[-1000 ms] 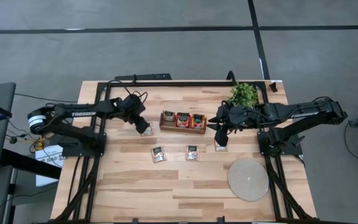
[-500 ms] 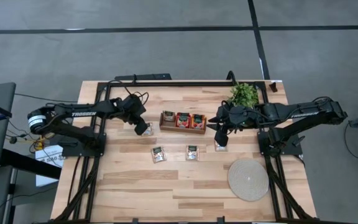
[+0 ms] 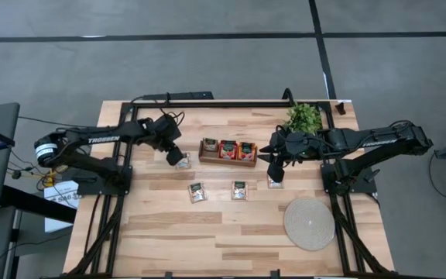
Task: Pick & Place Tea
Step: Put the brown tea bag into the left section of the wooden organizer
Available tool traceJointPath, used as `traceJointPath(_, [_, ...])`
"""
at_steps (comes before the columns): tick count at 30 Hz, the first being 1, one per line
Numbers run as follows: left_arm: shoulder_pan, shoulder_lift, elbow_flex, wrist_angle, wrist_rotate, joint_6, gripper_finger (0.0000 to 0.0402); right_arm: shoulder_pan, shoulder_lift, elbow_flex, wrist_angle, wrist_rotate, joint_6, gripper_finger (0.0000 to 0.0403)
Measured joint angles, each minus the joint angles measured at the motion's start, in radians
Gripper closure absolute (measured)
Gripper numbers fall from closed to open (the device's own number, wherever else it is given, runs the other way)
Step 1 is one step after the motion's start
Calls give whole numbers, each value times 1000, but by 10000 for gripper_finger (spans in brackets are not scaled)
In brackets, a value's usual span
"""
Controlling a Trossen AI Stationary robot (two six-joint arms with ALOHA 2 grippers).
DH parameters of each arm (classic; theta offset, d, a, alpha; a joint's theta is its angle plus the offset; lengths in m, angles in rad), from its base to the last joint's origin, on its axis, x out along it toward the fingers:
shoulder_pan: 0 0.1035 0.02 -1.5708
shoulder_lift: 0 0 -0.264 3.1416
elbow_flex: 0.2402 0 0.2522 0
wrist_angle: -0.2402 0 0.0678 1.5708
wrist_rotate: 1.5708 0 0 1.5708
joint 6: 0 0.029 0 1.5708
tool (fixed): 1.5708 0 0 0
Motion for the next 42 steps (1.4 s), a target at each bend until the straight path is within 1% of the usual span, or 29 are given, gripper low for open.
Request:
traceJointPath(4, [0,44,50,-42,1,4,184,0,0,0,18,0,0,306])
traceJointPath(10, [0,209,132,-123,0,63,184,0,0,0,46,0,0,306])
traceJointPath(14, [0,292,185,-123,-3,104,184,0,0,0,45,-1,0,306])
traceJointPath(18, [0,355,222,-130,-61,156,184,0,0,0,45,-2,0,306])
traceJointPath(22, [0,402,242,-168,-62,177,184,1,0,0,45,-7,0,306])
traceJointPath(32, [-13,411,243,-177,-59,183,184,0,0,0,44,-2,-8,306])
traceJointPath(39, [-13,344,243,-170,-49,182,184,0,0,0,44,-1,-9,306])
traceJointPath(42, [-13,334,243,-172,-15,181,184,0,0,0,44,0,-10,306])
